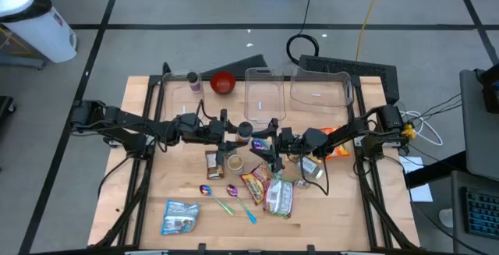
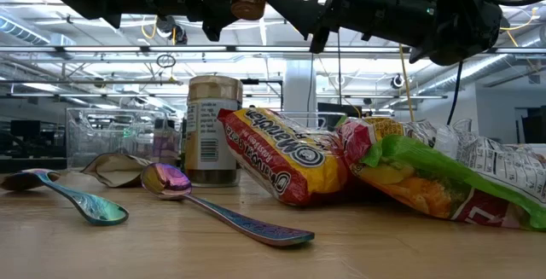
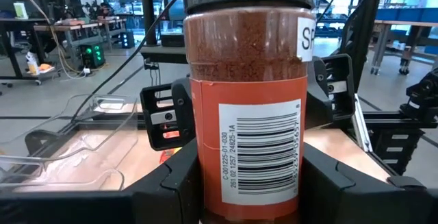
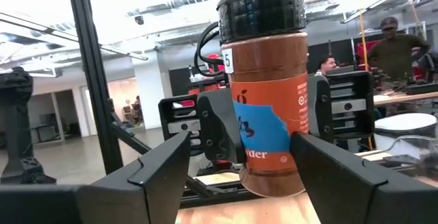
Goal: Pick & Place Food Item
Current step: Put the orange seasoning bottle into the left transparent bin
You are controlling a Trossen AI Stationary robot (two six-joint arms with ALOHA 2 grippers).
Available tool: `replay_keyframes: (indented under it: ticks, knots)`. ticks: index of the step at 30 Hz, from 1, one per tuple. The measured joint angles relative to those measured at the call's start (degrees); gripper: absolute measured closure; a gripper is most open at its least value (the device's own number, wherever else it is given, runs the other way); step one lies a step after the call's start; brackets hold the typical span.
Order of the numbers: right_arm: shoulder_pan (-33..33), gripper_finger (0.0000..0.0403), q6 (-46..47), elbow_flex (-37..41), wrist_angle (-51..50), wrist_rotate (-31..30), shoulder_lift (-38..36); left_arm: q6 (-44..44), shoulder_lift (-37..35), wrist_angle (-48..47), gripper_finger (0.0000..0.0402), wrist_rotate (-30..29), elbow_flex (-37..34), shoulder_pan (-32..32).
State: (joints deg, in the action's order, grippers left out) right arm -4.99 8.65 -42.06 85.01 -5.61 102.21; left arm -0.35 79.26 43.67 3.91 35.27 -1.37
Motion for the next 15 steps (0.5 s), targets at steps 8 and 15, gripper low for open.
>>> replay_keyframes:
  ticks: [8, 15]
  knots:
    - [-0.49, 0.0149, -2.28, -0.22, -1.28, -5.67, 0.15, -0.87, 0.47, -0.08, 0.0231, -0.28, 0.20, -0.09]
    - [-0.49, 0.0149, -2.80, -0.22, -1.00, -5.99, 0.15, -1.25, 0.47, -0.21, 0.0231, 0.04, 0.20, -0.09]
